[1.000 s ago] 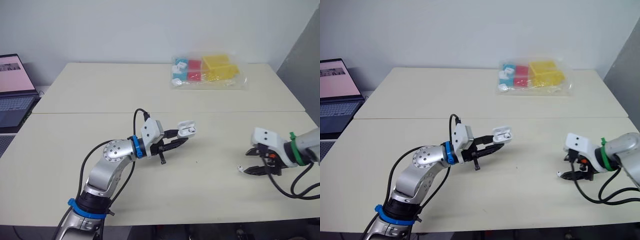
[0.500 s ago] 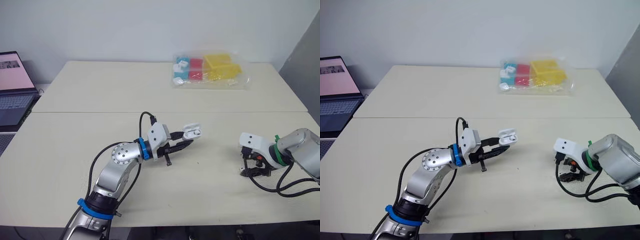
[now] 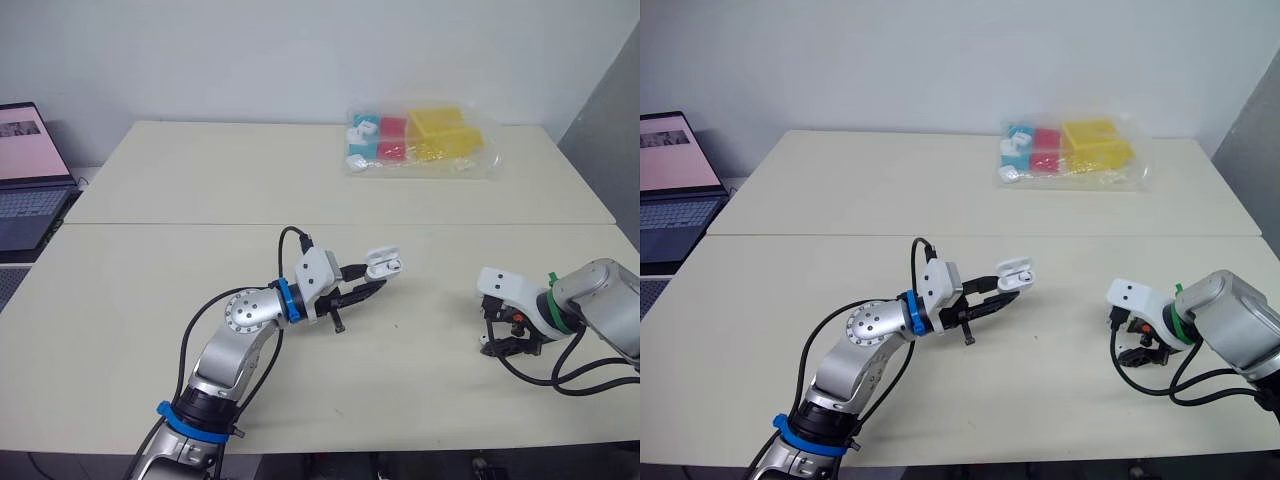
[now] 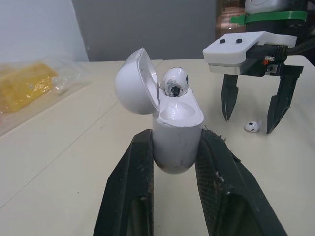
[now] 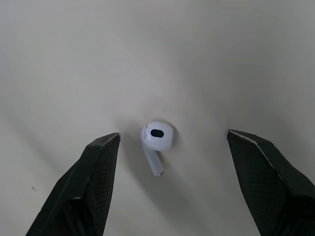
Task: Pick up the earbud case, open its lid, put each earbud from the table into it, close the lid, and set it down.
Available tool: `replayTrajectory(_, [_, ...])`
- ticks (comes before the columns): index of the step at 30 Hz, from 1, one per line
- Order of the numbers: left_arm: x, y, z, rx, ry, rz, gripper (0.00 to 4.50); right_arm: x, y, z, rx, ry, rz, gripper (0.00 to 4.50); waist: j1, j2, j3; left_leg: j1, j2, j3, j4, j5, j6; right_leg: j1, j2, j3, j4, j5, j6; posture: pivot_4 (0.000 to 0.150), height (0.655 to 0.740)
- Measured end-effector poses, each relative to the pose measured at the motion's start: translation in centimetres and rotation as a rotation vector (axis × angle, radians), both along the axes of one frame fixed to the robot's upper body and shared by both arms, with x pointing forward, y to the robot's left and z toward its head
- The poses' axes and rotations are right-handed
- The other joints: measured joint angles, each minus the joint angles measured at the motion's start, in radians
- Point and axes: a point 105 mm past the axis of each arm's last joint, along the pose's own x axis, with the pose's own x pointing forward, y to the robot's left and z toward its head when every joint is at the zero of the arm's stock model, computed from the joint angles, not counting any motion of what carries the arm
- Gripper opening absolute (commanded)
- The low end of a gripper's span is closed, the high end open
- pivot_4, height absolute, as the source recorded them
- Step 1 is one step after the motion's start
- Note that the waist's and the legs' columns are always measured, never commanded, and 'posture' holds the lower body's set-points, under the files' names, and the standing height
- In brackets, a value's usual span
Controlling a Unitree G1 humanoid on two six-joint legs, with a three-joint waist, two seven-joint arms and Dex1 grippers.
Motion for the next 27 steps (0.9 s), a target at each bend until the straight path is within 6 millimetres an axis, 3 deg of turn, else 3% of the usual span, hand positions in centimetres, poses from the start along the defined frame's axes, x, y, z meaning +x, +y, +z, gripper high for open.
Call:
replayTrajectory(7, [0.1, 0.1, -0.2, 0.003, 0.009, 0.004, 0.80, -0.3, 0.4, -0.2, -0.004, -0.004, 0.010, 0.53, 0.000, 0.000, 0.000, 0.000, 0.000, 0.000, 0.000, 0.000, 0.000, 0.000, 0.000, 0.000, 0.000, 0.000, 0.000, 0.150, 0.7400])
replayTrajectory(8, [0.1, 0.1, -0.2, 0.003, 0.009, 0.004, 0.80, -0.3, 0.4, -0.2, -0.005, -0.004, 0.011, 0.41, 0.000, 0.000, 0.000, 0.000, 0.000, 0.000, 0.000, 0.000, 0.000, 0.000, 0.000, 0.000, 0.000, 0.000, 0.000, 0.150, 0.7400])
replayTrajectory(19, [0.2, 0.1, -0.4, 0.010, 0.011, 0.008, 0.80, -0.6, 0.2, 0.0, 0.012, 0.025, 0.026, 0.42, 0.000, 0.000, 0.000, 0.000, 0.000, 0.000, 0.000, 0.000, 0.000, 0.000, 0.000, 0.000, 0.000, 0.000, 0.000, 0.150, 0.7400])
replayTrajectory(27, [0.6, 0.3, -0.6, 0.014, 0.021, 0.014, 0.80, -0.6, -0.5, 2.0, 0.047, 0.007, 0.032, 0.42, 0.000, 0.000, 0.000, 0.000, 0.000, -0.001, 0.000, 0.000, 0.000, 0.000, 0.000, 0.000, 0.000, 0.000, 0.000, 0.150, 0.7400])
